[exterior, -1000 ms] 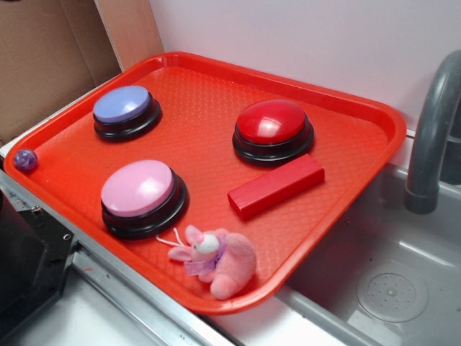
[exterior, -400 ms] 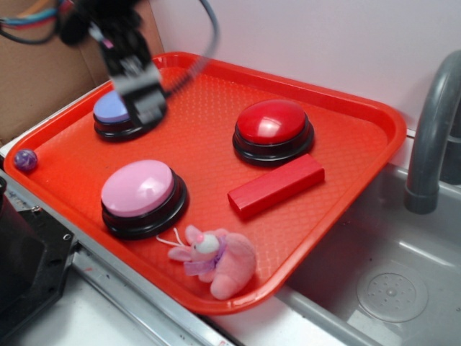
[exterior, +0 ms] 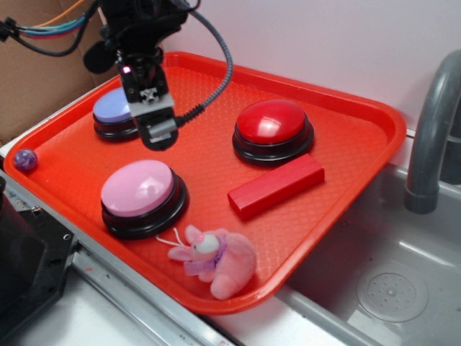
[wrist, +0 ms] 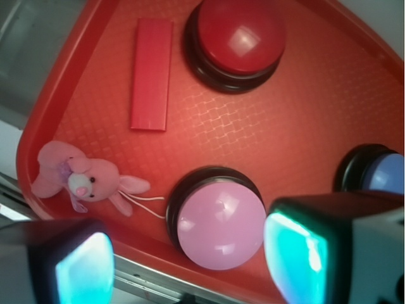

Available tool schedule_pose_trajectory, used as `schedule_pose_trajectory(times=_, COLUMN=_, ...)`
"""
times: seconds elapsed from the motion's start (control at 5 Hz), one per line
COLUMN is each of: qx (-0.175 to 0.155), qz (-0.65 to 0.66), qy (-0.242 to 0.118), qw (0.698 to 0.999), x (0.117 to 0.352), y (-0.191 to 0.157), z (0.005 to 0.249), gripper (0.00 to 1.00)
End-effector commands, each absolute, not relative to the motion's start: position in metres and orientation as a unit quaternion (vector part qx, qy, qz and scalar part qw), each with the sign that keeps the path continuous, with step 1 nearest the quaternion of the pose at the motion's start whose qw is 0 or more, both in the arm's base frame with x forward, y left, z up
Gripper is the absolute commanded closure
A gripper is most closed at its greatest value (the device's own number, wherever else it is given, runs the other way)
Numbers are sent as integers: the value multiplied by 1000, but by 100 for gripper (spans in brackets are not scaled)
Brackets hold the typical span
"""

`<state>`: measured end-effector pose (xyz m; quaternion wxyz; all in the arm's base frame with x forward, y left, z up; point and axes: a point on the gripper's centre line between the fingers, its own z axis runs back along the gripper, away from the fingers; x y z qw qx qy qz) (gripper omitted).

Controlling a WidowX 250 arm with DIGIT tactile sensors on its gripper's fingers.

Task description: Push the pink button.

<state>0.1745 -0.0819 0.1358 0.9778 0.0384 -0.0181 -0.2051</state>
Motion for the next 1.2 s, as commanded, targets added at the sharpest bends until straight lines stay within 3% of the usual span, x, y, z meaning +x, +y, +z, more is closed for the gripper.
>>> schedule_pose_trajectory(times=0.0, qx=34, qz=-165, qy=-18, qw=986, x=152, y=-69, z=103, gripper=0)
schedule_pose_trajectory(times=0.2, qx=24, qz=-132, qy=-8, qw=991, x=138, y=-50, z=85, gripper=0)
schedule_pose_trajectory(times=0.4, qx=26, qz=-123, qy=-17, qw=992, x=141, y=-39, z=81, gripper=0)
schedule_pose_trajectory(times=0.6, qx=57, qz=-133, qy=-18, qw=989, x=164, y=-41, z=69, gripper=0)
schedule_pose_trajectory(times=1.0, qx=48, qz=-148, qy=3, qw=988, x=171, y=-53, z=34, gripper=0)
